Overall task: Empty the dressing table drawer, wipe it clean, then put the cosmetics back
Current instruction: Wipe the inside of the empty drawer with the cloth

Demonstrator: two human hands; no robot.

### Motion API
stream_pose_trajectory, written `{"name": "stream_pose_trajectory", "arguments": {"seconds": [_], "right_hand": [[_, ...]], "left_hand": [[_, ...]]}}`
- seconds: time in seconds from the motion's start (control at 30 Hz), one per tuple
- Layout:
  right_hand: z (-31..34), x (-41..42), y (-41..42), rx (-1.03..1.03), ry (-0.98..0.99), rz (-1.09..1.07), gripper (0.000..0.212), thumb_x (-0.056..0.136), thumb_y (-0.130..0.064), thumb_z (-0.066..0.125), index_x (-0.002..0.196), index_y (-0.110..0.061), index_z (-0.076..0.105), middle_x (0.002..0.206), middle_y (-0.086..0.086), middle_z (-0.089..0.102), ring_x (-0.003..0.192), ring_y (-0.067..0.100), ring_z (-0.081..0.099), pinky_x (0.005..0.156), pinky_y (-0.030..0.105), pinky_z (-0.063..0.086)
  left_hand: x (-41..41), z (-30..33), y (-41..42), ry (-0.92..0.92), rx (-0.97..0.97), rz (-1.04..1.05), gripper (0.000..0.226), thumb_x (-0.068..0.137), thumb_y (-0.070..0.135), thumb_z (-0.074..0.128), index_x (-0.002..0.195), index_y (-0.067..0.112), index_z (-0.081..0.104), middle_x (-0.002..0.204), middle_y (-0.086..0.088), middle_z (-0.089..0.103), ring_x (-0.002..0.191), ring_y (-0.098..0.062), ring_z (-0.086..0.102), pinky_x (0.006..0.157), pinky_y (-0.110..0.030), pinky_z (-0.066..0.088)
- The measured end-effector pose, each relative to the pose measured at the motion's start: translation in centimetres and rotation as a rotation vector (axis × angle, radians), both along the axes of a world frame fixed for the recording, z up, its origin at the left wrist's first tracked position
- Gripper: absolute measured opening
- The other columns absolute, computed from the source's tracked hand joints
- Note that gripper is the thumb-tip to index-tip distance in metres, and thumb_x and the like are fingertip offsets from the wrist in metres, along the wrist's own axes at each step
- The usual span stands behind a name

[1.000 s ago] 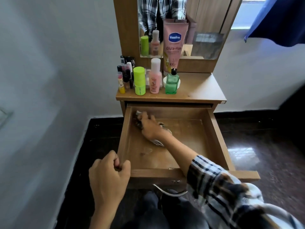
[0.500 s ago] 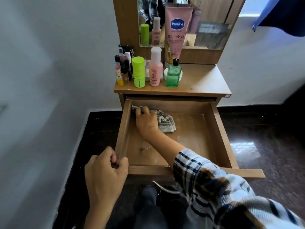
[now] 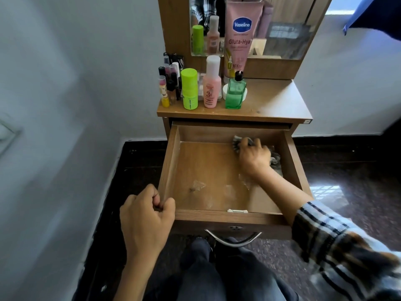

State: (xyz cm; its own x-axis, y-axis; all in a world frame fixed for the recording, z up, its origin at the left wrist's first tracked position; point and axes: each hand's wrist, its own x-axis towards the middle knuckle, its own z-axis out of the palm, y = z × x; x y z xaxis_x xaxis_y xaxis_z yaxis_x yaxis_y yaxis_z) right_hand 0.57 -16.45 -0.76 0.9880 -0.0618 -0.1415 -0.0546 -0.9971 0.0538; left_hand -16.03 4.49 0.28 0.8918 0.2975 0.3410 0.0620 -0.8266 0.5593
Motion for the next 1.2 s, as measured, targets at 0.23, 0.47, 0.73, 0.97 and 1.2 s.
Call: {"name": "stream_pose_trajectory", "arguments": {"seconds": [0.23, 0.47, 0.73, 0.97, 1.2], "right_hand": [[0.1, -0.1, -0.8, 0.095, -0.052, -0.122, 0.04, 0.094, -0.007, 0.039, 0.133, -0.006, 0.035, 0.13, 0.016, 0.053, 0.132, 0.029, 0.032, 0.091, 0.04, 0.041], [-0.9, 0.9, 5.3, 0.092, -0.031, -0.151, 0.039, 0.096, -0.007, 0.035, 0.135, 0.0, 0.037, 0.128, 0.018, 0.055, 0.135, 0.027, 0.027, 0.095, 0.038, 0.04], [-0.7, 0.7, 10.2, 0.138, -0.029, -0.14, 0.043, 0.098, -0.012, 0.038, 0.137, 0.003, 0.032, 0.134, 0.02, 0.047, 0.131, 0.03, 0.031, 0.096, 0.037, 0.039], [0.4, 0.1, 14.8, 0.319, 0.008, 0.094, 0.054, 0.094, -0.018, 0.051, 0.14, 0.0, 0.029, 0.141, 0.016, 0.037, 0.133, 0.028, 0.031, 0.101, 0.038, 0.037], [-0.5, 0.2, 13.5, 0.419, 0.004, 0.256, 0.059, 0.086, -0.006, 0.051, 0.137, -0.008, 0.022, 0.137, 0.018, 0.042, 0.131, 0.035, 0.03, 0.105, 0.047, 0.027]], "left_hand": [[0.0, 0.0, 0.0, -0.018, -0.01, -0.004, 0.022, 0.069, 0.039, 0.038, 0.056, 0.023, 0.031, 0.048, 0.013, 0.032, 0.05, -0.006, 0.036, 0.052, -0.024, 0.025], [0.0, -0.1, -0.2, -0.033, -0.015, 0.025, 0.022, 0.069, 0.039, 0.037, 0.057, 0.02, 0.034, 0.049, 0.012, 0.033, 0.053, -0.005, 0.034, 0.06, -0.03, 0.03], [0.0, -0.2, -0.2, -0.051, -0.019, 0.03, 0.021, 0.069, 0.037, 0.037, 0.057, 0.019, 0.033, 0.049, 0.012, 0.031, 0.052, -0.005, 0.032, 0.062, -0.036, 0.036], [0.0, -0.4, 0.1, -0.039, -0.015, 0.01, 0.021, 0.068, 0.037, 0.038, 0.058, 0.02, 0.031, 0.049, 0.011, 0.031, 0.053, -0.012, 0.034, 0.058, -0.029, 0.026], [0.1, -0.4, 0.1, -0.046, -0.014, 0.012, 0.023, 0.068, 0.038, 0.038, 0.057, 0.018, 0.033, 0.049, 0.011, 0.031, 0.054, -0.016, 0.036, 0.058, -0.029, 0.024]]}}
